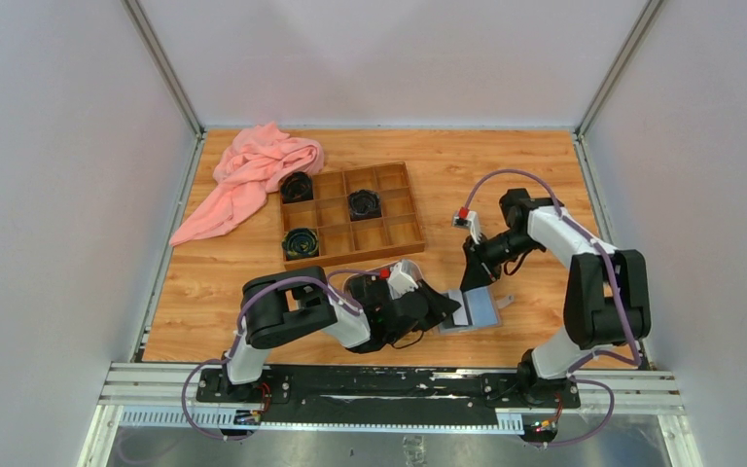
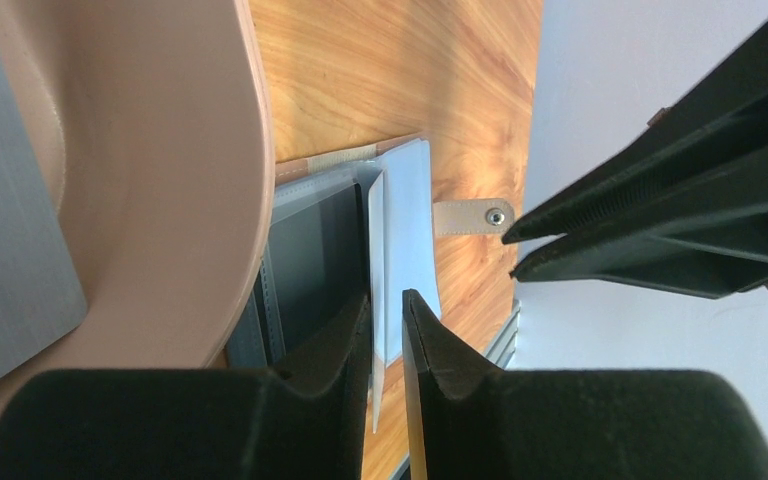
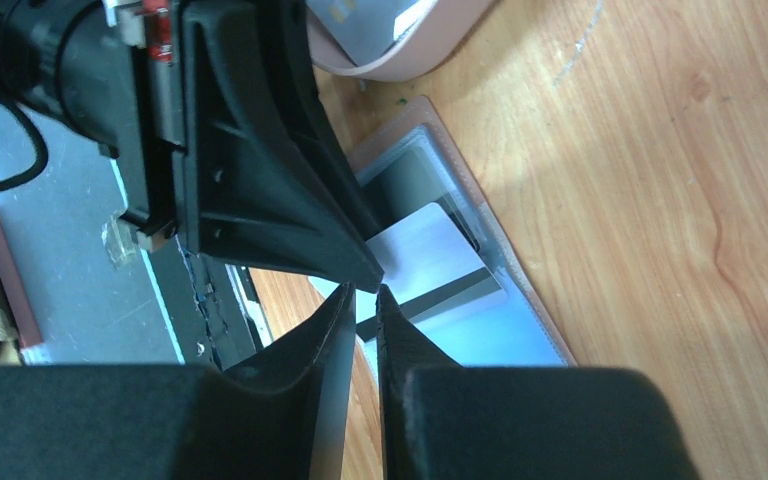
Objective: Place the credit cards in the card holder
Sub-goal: Insert the credit card into the card holder.
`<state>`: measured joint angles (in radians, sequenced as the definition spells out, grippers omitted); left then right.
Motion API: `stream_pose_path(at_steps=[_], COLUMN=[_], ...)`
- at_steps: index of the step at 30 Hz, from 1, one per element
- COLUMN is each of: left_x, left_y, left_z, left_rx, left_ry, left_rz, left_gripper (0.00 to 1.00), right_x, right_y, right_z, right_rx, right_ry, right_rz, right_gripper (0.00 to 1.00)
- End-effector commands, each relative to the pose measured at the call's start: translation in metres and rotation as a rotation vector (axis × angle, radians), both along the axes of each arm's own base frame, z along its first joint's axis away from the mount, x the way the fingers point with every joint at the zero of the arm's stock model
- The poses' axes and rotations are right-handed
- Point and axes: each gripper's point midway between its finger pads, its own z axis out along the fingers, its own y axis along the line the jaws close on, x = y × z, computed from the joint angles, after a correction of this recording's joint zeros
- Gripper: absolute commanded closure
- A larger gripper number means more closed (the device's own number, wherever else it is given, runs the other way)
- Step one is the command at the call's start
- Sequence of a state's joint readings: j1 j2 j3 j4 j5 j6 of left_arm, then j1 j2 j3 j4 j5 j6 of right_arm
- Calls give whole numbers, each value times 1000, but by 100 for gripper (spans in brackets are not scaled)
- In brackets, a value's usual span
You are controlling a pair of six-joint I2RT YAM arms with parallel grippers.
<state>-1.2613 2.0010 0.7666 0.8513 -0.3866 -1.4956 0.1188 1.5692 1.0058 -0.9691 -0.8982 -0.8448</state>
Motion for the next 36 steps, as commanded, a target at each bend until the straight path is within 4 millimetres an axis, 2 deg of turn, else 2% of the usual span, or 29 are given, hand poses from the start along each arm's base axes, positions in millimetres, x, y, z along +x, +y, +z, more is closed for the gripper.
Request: stream_pose_path(at_steps=[1,5,7,10,12,15,20,28,36], left_x=[-16,-17,-16,-16,-15,-15,-15,-15,-16], left_y=[0,-1,-1,-2,-2,-2,-2,0,2], left_z=[-28,-27,-27,-26,-27,-27,-29,-34,-38], left_rx=[64,61,56,43,39,34,35,31,31], left_ry=[47,47,47,52,55,59,63,81,94], left_rz=[-50,-58,-58,-63,-66,-70,-73,-69,-64], left_gripper=[81,81,81,81,81,81,81,81,81], right_x=[-17,-40,-54,-70,-81,-87,-81,-79,-69], right_y=[0,-4,-2,2,5,8,12,17,20], right_z=[39,47,43,33,25,15,8,-13,-29], right_rx=[105,140,179,238,281,319,327,284,220], right_ry=[-175,-477,-642,-884,-964,-1009,-1086,-1099,-1116], right_rz=[92,273,399,581,670,740,810,929,977], right_gripper=[83,82,80,71,74,91,99,100,100])
